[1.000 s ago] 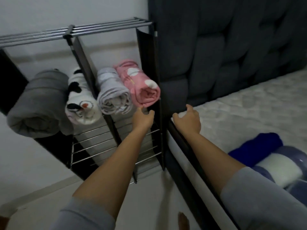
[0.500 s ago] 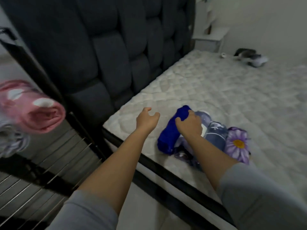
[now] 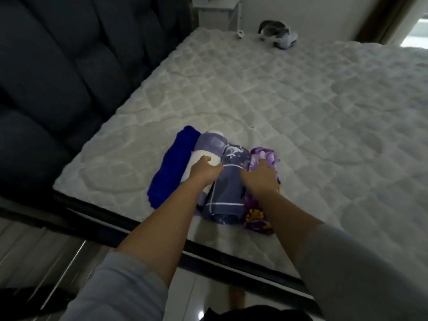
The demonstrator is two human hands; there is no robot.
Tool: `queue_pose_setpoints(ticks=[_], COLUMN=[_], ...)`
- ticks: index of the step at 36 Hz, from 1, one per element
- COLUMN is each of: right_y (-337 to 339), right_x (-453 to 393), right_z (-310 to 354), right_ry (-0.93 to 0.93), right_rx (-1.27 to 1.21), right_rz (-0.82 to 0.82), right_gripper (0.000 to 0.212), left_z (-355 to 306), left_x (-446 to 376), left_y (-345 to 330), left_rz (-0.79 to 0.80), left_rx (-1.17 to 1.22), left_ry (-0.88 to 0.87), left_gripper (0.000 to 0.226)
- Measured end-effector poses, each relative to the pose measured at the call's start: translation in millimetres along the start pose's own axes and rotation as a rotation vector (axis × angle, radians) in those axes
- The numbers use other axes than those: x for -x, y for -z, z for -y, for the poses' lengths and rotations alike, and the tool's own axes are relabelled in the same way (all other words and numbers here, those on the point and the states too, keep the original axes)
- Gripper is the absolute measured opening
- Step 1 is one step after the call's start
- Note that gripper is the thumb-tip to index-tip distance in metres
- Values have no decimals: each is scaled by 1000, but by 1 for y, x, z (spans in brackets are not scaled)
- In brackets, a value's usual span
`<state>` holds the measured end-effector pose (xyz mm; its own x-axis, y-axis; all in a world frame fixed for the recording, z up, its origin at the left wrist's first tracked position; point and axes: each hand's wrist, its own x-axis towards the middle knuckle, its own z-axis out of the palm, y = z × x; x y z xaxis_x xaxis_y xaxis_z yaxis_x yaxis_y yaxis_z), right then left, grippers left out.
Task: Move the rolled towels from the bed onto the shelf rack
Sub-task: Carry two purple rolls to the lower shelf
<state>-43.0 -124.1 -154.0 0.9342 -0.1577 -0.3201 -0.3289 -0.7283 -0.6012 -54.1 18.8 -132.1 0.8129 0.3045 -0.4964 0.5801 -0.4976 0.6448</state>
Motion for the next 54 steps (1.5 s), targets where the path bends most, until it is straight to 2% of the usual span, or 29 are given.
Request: queue_pose_setpoints(ticks=[3, 7, 10, 14, 21, 32, 39, 44, 54], right_y=[1, -2, -9, -27, -43, -58, -52, -46, -30], right_x=[-12, -23, -25, -41, -56, -70, -66, -54, -2], right_z=[-20, -45, -55, -72, -91, -105, -111, -111, -108], right_ry=[-80, -207, -235, -359, -357, -332, -303, -302, -294], right_rx=[13, 0, 6, -5, 69, 29, -31, -95, -156], right_rz=[37, 137, 210, 303, 321, 235, 206, 181, 159], right_gripper=[67, 92, 98, 118, 132, 135, 124, 124, 124], left_z=[1, 7, 12, 15, 27, 47, 52, 46, 49], left_x=[-14, -33, -43, -58, -79, -94, -81, -65, -10], left_y=[-24, -52, -65, -85, -108, -122, -119, -118, -99], left_rz=[75, 156, 192, 235, 267, 133, 23, 23, 6], left_rx=[-71, -161, -194, -219, -379, -393, -387, -343, -287], left_ry=[34, 123, 172, 196, 223, 132, 67, 99, 32], left_gripper=[70, 86, 99, 114, 146, 148, 129, 123, 112])
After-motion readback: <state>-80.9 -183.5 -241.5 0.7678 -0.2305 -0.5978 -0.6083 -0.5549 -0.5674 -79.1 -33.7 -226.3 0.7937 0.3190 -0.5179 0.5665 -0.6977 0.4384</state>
